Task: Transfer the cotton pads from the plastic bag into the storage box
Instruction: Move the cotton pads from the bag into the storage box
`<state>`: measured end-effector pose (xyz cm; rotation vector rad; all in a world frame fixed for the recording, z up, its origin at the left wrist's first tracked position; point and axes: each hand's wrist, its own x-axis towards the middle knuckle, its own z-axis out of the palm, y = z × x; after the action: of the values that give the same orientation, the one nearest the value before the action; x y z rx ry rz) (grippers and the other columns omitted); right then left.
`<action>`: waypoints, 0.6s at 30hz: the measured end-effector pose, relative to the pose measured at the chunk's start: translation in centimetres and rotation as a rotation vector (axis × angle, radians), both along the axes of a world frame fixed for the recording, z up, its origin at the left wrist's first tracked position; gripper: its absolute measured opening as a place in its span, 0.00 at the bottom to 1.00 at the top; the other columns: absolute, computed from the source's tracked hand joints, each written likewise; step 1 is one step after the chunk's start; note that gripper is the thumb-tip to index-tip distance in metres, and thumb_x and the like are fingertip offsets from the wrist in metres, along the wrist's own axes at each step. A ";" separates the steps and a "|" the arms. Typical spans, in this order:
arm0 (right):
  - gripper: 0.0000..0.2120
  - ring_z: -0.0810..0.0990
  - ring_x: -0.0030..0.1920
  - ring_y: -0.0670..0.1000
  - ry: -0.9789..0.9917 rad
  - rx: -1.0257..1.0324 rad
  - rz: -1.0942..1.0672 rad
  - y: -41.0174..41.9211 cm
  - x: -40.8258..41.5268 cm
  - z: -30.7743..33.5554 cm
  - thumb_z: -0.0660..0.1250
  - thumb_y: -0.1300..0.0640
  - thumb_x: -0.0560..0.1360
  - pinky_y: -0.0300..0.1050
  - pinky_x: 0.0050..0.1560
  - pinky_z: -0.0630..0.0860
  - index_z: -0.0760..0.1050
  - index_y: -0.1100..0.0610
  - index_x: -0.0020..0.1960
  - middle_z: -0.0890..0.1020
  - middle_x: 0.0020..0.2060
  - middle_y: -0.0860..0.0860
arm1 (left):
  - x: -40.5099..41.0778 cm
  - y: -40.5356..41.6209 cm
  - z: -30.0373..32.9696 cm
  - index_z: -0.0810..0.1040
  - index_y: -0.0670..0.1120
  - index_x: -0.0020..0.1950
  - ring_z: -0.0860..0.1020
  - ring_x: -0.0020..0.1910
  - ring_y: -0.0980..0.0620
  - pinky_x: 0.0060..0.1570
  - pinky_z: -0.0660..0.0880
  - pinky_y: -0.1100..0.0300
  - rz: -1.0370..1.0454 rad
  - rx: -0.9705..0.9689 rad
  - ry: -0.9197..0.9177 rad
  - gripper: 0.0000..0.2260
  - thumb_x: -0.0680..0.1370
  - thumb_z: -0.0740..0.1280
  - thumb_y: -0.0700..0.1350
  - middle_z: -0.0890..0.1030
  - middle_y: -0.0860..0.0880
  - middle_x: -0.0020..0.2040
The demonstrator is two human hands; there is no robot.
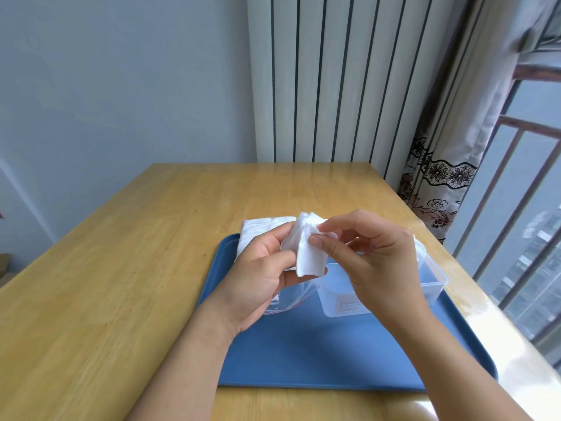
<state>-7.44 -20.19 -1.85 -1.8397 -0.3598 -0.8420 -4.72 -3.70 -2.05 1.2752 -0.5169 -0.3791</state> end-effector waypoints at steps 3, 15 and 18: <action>0.06 0.79 0.34 0.50 -0.010 0.027 -0.007 0.1 -0.1 0.1 0.78 0.59 0.71 0.39 0.34 0.75 0.82 0.50 0.43 0.82 0.34 0.50 | 0.1 0.2 0.2 0.81 0.42 0.63 0.81 0.60 0.49 0.60 0.79 0.45 -0.064 -0.089 0.075 0.20 0.75 0.57 0.39 0.82 0.43 0.63; 0.18 0.74 0.49 0.48 -0.115 -0.208 -0.016 -0.3 -0.4 0.4 0.76 0.58 0.72 0.37 0.48 0.72 0.81 0.46 0.61 0.73 0.46 0.52 | -0.4 -0.4 0.0 0.79 0.48 0.64 0.82 0.56 0.51 0.55 0.80 0.58 0.099 0.095 -0.155 0.13 0.83 0.62 0.38 0.84 0.43 0.58; 0.16 0.75 0.51 0.54 -0.157 -0.298 -0.057 -0.3 -0.3 0.2 0.76 0.59 0.74 0.35 0.53 0.70 0.82 0.45 0.58 0.73 0.51 0.52 | -0.4 -0.3 0.0 0.80 0.46 0.63 0.81 0.54 0.50 0.62 0.79 0.48 0.084 0.125 -0.167 0.12 0.83 0.63 0.37 0.83 0.45 0.54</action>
<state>-7.72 -20.54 -1.63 -2.0709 -0.5593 -1.0187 -5.08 -4.01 -2.05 1.4527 -0.5855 -0.2391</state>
